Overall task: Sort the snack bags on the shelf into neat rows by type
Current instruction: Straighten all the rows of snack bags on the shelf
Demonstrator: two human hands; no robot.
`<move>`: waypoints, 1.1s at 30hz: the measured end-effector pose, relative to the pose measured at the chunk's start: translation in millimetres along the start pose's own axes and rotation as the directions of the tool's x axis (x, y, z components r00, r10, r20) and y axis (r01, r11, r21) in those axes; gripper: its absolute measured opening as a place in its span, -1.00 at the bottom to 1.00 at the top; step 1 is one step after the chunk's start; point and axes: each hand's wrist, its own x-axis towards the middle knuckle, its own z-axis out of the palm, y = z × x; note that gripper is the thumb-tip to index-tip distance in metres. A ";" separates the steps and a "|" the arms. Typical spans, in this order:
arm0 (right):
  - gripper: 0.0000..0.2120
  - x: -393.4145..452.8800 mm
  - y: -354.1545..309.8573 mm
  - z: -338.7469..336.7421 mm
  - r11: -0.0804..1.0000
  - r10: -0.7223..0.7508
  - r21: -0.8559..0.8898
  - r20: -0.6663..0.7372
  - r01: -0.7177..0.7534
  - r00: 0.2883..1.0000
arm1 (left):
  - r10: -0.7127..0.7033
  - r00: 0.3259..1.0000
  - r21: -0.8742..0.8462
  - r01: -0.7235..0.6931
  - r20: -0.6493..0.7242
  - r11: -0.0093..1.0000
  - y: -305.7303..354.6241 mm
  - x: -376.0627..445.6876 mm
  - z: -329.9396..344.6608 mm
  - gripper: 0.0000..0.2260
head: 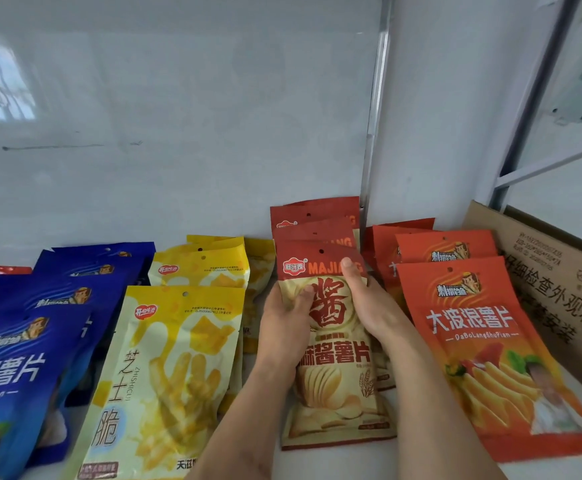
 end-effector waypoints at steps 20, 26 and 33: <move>-0.15 -13.7 -14.7 -3.3 1.000 0.016 -0.025 -0.045 -0.017 0.999 | 0.091 0.994 0.327 -0.065 -0.065 0.943 9.3 -15.2 -10.2 -0.20; -0.07 -0.2 -49.0 -7.8 0.960 -0.198 -0.226 -0.149 0.162 0.969 | 0.377 0.926 0.702 -0.257 -0.017 0.664 13.1 -52.0 -7.7 -0.28; -0.15 47.1 -57.8 5.3 0.771 -0.269 -0.590 0.041 0.240 0.962 | 0.348 0.893 0.910 -0.367 0.287 0.191 -26.1 -83.8 4.5 -0.41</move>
